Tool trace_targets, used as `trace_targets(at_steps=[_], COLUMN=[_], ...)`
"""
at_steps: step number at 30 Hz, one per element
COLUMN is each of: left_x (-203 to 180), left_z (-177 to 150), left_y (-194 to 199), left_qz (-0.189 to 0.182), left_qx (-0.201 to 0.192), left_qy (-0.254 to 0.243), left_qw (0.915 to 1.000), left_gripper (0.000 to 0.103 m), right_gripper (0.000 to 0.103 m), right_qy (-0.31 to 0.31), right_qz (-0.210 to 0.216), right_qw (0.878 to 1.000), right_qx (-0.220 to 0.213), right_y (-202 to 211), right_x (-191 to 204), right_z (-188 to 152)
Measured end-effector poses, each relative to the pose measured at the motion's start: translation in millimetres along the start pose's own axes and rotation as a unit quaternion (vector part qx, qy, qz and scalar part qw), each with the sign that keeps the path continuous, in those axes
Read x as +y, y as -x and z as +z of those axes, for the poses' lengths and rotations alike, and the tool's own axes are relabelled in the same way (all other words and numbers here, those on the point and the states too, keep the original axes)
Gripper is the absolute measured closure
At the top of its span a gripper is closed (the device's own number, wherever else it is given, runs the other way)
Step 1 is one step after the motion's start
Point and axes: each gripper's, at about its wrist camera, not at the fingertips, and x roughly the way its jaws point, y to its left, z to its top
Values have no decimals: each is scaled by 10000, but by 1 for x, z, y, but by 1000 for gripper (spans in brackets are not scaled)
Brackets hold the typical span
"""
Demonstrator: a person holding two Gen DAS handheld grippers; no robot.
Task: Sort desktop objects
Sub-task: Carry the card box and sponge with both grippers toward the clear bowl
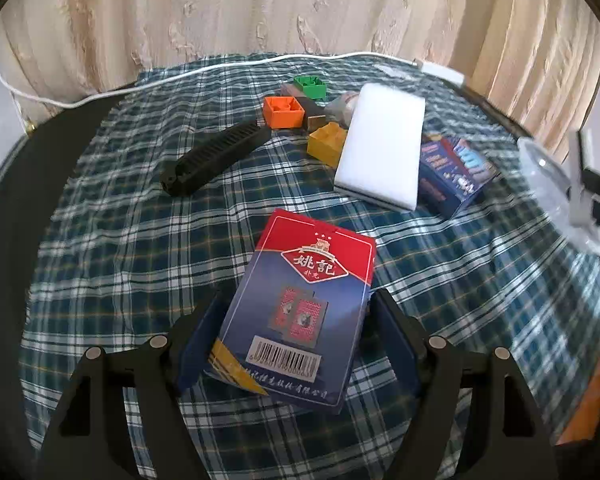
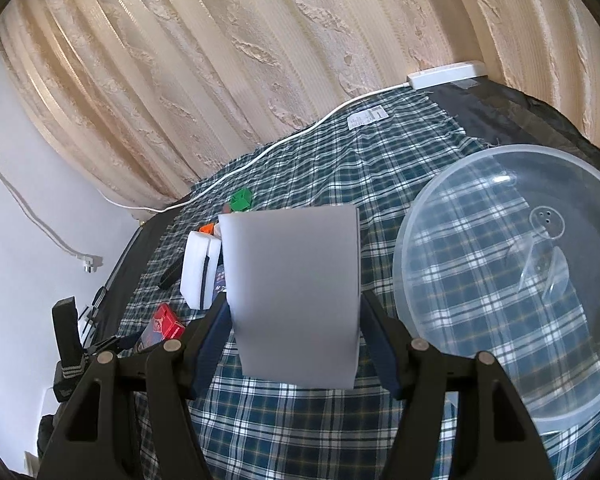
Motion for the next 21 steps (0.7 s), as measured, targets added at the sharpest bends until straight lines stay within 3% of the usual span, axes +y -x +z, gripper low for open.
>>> trace_targets(at_steps=[12,21], left_x=[3,-29], left_z=[4,26], left_y=[6,28], left_qz=[418,219], left_qx=[-222,-618], left_qy=[255,172], left_qw=[9986,9977], left_gripper=[35,35], right_gripper=[35,35], right_qy=[-221,-309], right_qz=[-248,-1170], right_qw=[9991,9909], right_qx=[-257,-592], right_y=[18,50], right_x=[-31,-72], right_z=[4,9])
